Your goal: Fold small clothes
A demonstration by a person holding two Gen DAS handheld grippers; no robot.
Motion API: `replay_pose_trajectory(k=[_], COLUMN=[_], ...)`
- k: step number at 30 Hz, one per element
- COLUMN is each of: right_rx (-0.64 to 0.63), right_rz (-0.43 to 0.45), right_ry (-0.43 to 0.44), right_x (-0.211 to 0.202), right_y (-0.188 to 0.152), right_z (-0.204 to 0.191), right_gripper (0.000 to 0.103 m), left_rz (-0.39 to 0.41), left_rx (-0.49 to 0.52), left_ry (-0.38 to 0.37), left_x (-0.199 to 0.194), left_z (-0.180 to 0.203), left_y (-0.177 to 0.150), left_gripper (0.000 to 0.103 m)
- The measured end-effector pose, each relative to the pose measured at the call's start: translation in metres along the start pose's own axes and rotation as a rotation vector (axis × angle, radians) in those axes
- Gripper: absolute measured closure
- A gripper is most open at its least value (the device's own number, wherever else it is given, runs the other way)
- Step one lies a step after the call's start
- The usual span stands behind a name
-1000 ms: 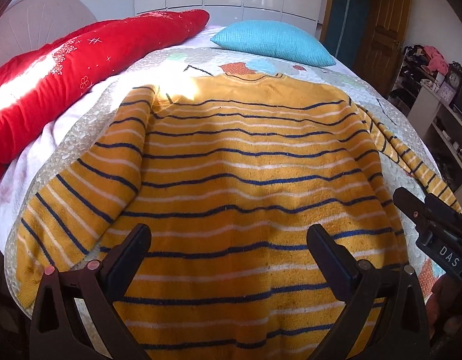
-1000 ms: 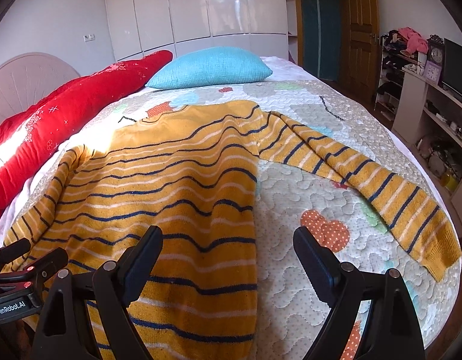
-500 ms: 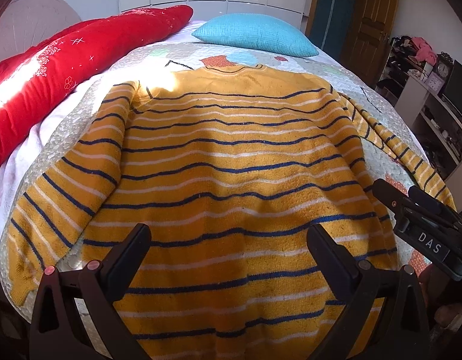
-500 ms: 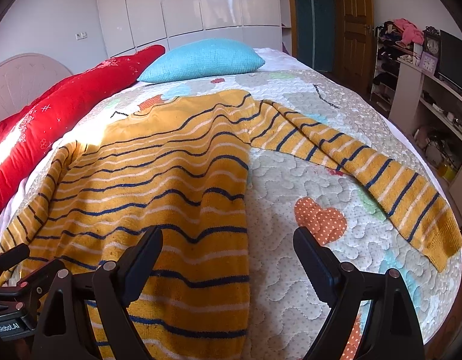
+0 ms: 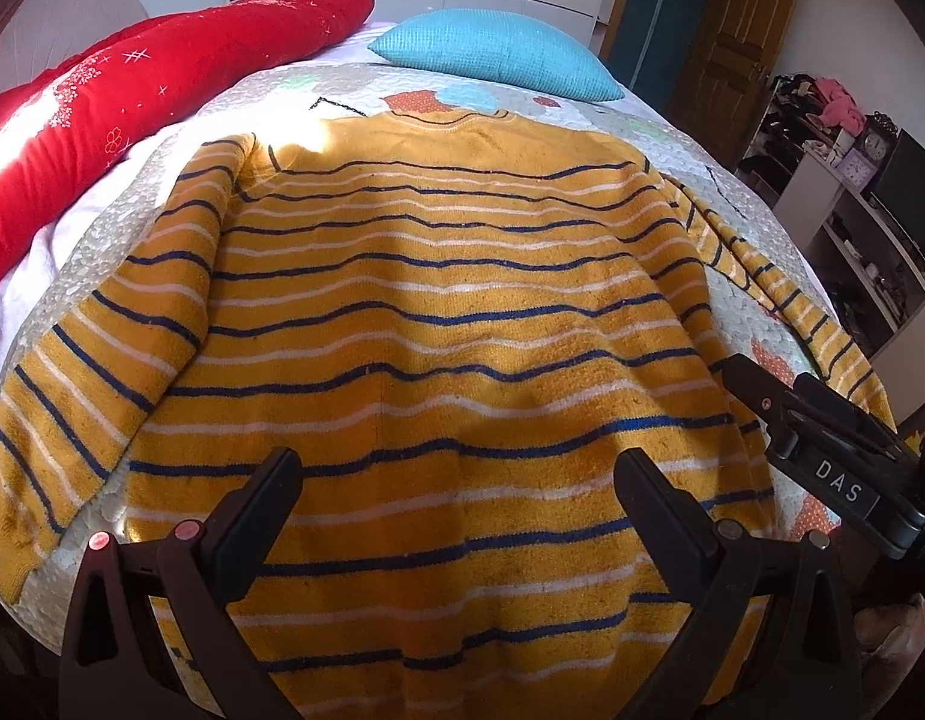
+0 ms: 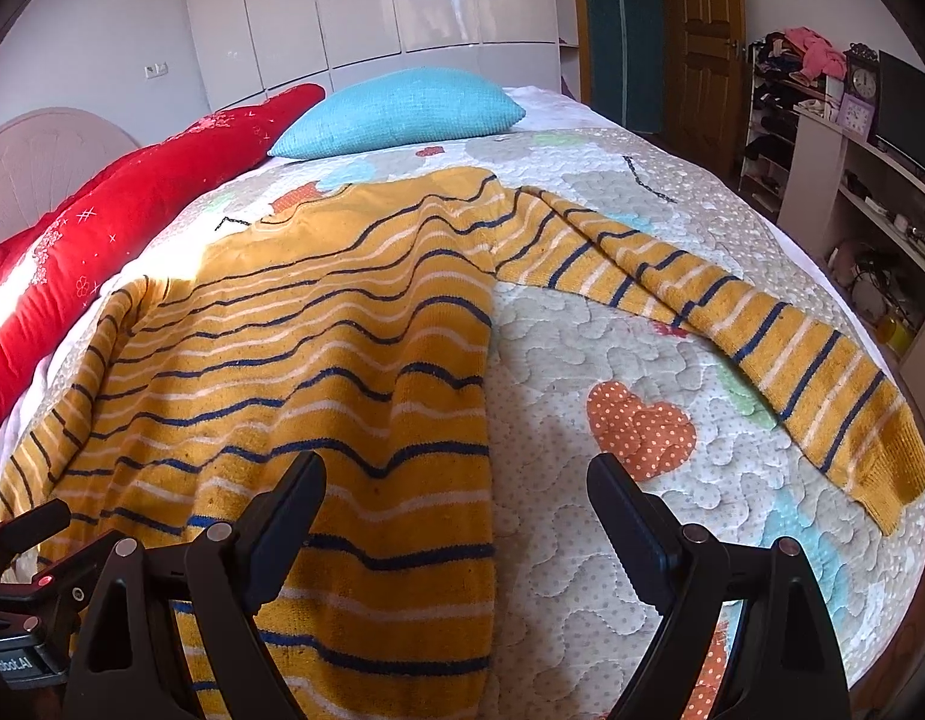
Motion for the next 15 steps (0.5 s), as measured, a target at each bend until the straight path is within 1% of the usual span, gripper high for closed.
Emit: replay_pose_trajectory(k=[15], right_rx=[0.017], right_rz=[-0.018], right_ry=[-0.005], right_x=[0.0070], right_y=[-0.0026], right_z=[0.0050], right_gripper=[0.011], left_rz=[-0.036], left_rx=[-0.008], left_ry=[-0.019], left_x=[0.0103], left_z=[0.0014], left_y=[-0.0015], left_gripper=[0.000])
Point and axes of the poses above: each gripper's, at about its wrist camera, not at the fingertips, and x roughly the way its jaws point, z to its right, y to its top, the point moved 5 cm from there along x, roughly the way its jaws point, and after that the axes turned 9 degrees about y, right-handed, at the moved point
